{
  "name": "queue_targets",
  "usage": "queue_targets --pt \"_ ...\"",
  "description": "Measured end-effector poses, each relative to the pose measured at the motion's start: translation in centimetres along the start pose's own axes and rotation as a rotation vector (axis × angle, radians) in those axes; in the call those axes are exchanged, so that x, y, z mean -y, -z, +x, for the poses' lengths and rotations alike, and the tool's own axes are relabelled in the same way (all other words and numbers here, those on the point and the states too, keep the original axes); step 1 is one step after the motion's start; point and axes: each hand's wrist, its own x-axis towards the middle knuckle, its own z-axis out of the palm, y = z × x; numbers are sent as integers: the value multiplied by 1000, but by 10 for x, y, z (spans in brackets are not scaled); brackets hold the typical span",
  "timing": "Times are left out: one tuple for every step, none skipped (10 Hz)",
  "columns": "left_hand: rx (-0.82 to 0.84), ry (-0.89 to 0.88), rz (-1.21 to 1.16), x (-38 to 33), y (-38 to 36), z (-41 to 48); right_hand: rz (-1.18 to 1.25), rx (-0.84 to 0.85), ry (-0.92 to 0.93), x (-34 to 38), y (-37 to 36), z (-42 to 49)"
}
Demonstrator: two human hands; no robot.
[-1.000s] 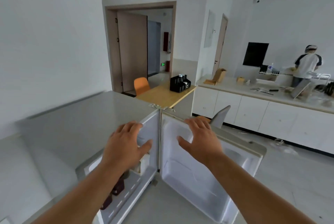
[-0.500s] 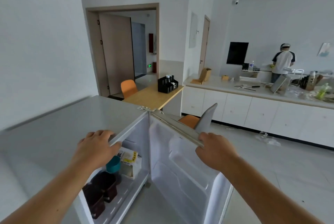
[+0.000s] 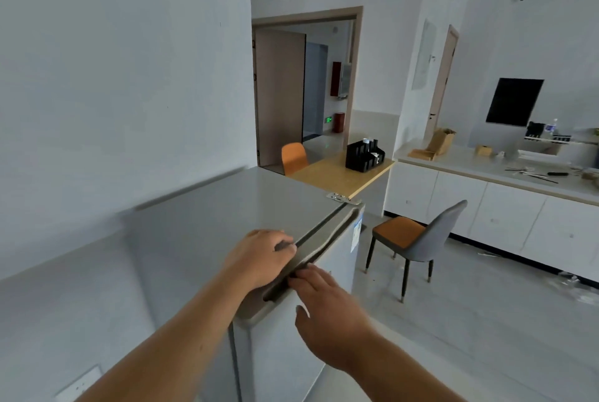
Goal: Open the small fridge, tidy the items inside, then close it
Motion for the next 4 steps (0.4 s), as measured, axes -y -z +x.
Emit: queue_targets --pt "-26 -61 87 2 -5 0 33 -24 -21 -8 6 2" --pt "-100 -203 151 -8 -14 -1 3 -74 -111 -28 29 -3" --pt "-173 -327 145 -45 -26 1 -91 -172 -258 -47 65 -11" --pt "-159 -429 112 -97 -34 3 -169 -291 -297 -59 100 -26"
